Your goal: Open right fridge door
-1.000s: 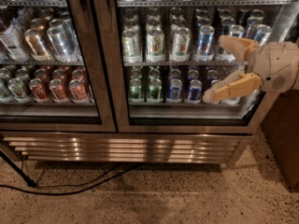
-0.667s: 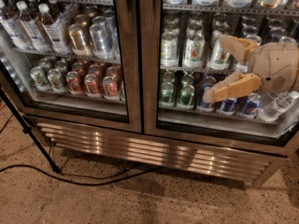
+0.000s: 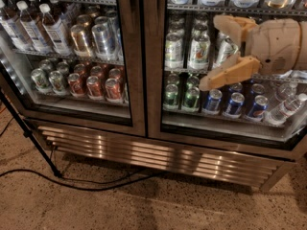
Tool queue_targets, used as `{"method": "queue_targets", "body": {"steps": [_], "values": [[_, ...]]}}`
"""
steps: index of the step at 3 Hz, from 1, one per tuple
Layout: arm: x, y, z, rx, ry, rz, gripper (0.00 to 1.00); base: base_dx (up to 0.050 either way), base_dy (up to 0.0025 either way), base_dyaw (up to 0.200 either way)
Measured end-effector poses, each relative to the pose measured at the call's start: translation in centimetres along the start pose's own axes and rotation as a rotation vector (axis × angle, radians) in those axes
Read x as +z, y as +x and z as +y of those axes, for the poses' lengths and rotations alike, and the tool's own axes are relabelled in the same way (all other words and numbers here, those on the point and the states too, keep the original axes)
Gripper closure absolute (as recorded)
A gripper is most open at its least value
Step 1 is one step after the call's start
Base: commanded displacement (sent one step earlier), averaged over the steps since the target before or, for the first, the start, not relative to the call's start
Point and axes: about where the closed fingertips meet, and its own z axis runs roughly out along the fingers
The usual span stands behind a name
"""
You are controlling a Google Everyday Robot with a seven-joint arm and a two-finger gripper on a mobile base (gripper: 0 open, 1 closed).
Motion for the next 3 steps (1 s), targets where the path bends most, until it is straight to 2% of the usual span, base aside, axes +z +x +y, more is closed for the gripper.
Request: {"method": "queue_targets", "body": {"steps": [1,2,3], "values": [[2.2,-4.2,-0.2,-0.116,-0.061,-0.007,0.0,0.0,0.0,0.0],[3.2,-5.9,0.1,-0.181,-0.105,-0.01,0.0,0.0,0.0,0.0],[3.3,-6.0,0.1,-0.182,-0.106,-0.011,0.0,0.0,0.0,0.0]]}}
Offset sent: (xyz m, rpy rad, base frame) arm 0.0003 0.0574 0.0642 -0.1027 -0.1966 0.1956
